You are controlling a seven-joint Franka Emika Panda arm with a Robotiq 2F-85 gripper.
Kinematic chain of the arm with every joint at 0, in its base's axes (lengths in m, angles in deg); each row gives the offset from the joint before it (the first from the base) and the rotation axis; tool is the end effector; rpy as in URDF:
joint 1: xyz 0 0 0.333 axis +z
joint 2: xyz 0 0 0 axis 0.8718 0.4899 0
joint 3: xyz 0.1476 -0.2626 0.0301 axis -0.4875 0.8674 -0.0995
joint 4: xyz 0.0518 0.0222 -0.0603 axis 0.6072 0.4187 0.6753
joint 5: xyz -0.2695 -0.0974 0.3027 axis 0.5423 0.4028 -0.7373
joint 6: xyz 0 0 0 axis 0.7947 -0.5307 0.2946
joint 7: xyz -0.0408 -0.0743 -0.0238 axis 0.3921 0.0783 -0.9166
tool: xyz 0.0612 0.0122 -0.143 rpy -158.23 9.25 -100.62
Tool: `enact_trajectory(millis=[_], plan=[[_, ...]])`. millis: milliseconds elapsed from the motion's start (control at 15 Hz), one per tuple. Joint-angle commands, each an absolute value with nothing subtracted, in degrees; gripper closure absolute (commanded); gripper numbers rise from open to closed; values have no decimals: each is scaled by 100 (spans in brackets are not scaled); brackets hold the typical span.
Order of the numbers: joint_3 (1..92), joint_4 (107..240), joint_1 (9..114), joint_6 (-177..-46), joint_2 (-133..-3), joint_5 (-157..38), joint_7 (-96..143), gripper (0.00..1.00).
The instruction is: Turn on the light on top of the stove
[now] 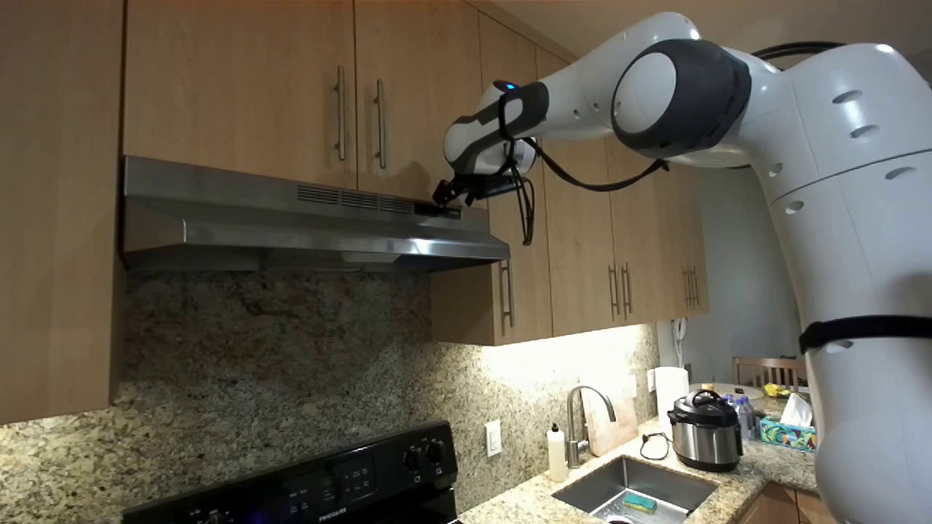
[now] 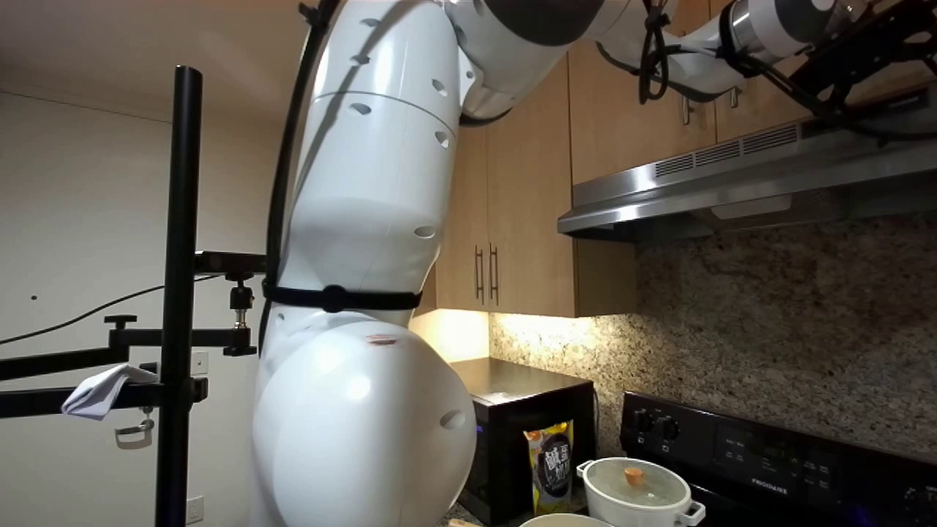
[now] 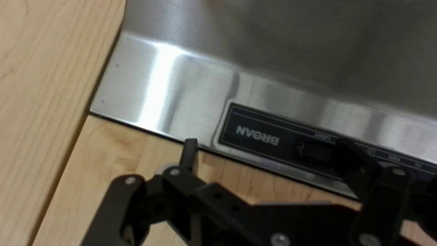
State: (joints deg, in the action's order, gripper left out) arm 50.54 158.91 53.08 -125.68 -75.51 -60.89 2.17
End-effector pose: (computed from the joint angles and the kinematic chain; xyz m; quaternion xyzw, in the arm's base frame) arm 0.6867 -0.1794 0.7300 0.8565 0.0228 0.4890 0.1636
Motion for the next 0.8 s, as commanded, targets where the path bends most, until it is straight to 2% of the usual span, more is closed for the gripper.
enact_trajectory(millis=[0,733], plan=[[5007,15699,5214,-12647,-7372,-6372,-96,0],[4986,15415,5171,-12663,-7096,-6536,-150,0]])
